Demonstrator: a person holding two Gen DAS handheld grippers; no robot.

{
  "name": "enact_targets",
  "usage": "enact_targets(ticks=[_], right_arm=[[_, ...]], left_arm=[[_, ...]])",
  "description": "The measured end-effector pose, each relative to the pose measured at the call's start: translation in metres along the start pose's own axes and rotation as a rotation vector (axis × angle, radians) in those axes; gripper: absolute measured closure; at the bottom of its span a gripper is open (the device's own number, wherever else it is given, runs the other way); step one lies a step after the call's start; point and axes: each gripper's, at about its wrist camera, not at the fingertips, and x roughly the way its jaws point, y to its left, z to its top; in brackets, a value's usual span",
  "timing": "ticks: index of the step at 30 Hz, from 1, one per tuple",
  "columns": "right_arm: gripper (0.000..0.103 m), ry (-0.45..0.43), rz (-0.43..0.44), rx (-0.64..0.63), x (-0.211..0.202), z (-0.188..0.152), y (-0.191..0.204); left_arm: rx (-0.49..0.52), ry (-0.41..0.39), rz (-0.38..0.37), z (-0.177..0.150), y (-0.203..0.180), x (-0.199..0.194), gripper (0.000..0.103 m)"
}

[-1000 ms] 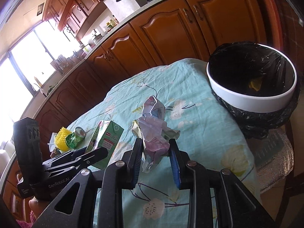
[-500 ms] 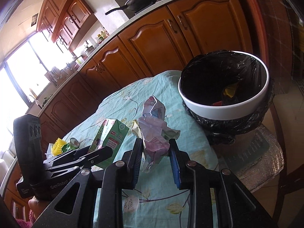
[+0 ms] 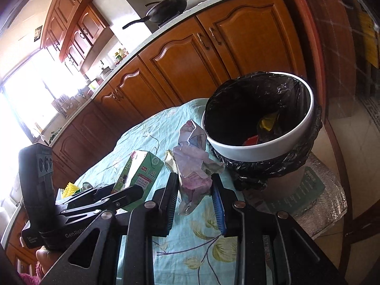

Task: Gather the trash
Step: 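Carry the green milk carton and foil wrapper over the trash bin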

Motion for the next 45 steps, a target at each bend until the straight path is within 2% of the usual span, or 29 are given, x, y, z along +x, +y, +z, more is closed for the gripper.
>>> enact_targets(ticks=[23,36,45], right_arm=[[0.075,-0.047,-0.028,0.025,-0.008,0.016,-0.019],[0.075,-0.089,-0.074,0.022,-0.011,0.044,-0.032],[0.075,-0.079,-0.121,0.012,-0.003,0.068,-0.044]], left_arm=[[0.059,-0.02,-0.04,0.038,-0.035,0.016,0.056],[0.099,-0.007,-0.06,0.073,-0.055,0.04,0.056],[0.127,0.024,-0.065,0.097,-0.068,0.066,0.055]])
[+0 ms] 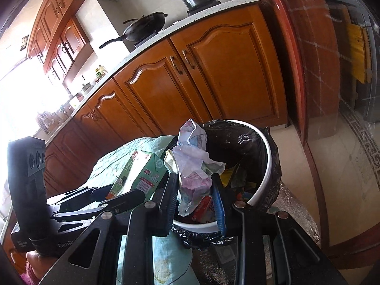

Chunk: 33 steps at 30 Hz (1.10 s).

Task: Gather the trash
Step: 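Carry the green milk carton and foil wrapper over the trash bin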

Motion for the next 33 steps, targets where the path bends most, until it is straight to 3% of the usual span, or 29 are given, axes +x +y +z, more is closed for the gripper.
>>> enact_targets(ticks=[33], right_arm=[[0.074,0.12,-0.063,-0.009,0.05,0.021,-0.034]], left_arm=[[0.021,0.119,0.029,0.025,-0.01,0.063,0.056]])
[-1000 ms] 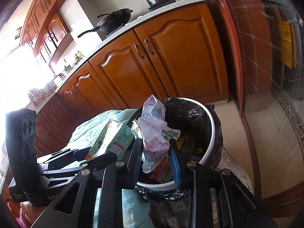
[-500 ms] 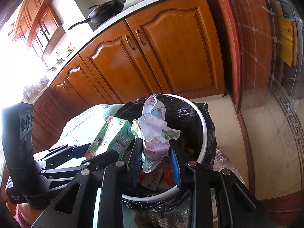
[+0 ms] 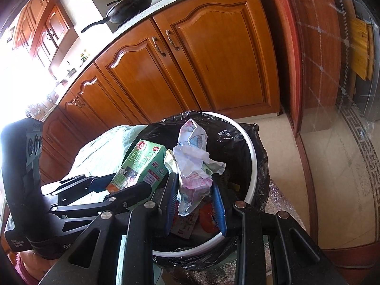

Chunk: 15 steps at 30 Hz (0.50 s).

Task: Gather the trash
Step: 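Carry the green milk carton and foil wrapper over the trash bin, then open left gripper dropping milk carton while right gripper releases foil wrapper into bin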

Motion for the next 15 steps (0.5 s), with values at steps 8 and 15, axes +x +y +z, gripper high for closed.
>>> enact_targets(ticks=[8,15], right_arm=[[0.074,0.009,-0.003,-0.002,0.003,0.001,-0.002],[0.073,0.011,-0.007,0.001,0.003,0.001,-0.005]], left_arm=[[0.001,0.017,0.009,0.004,-0.004,0.009,0.055],[0.006,0.025,0.012,0.006,-0.008,0.015,0.055]])
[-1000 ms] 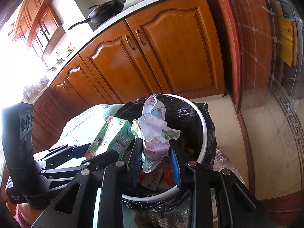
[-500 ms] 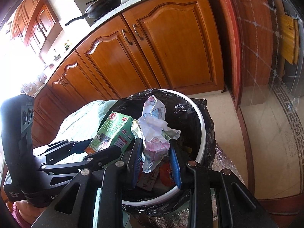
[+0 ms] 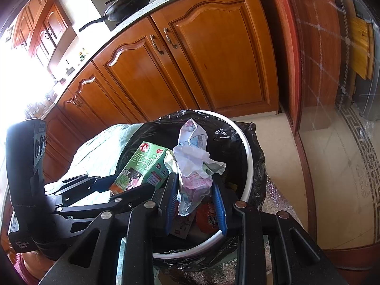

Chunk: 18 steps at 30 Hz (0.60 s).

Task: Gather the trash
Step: 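Open left gripper dropping milk carton while right gripper releases foil wrapper into bin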

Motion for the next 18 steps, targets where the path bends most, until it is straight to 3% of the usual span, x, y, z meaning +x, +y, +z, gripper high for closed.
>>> enact_targets(ticks=[10,12,14,18], right_arm=[[0.068,-0.004,0.001,0.016,-0.002,-0.001,-0.003],[0.055,-0.007,0.01,0.03,-0.003,-0.001,-0.005],[0.049,-0.017,0.018,0.043,-0.007,0.0,-0.007],[0.049,-0.038,0.028,0.056,-0.017,-0.003,-0.008]], left_arm=[[-0.009,0.02,0.011,0.0,0.001,0.002,0.054],[-0.01,0.016,0.01,-0.001,0.001,-0.001,0.052],[-0.013,0.004,0.014,-0.004,0.002,-0.006,0.045],[-0.019,-0.026,0.014,-0.014,0.005,-0.019,0.043]])
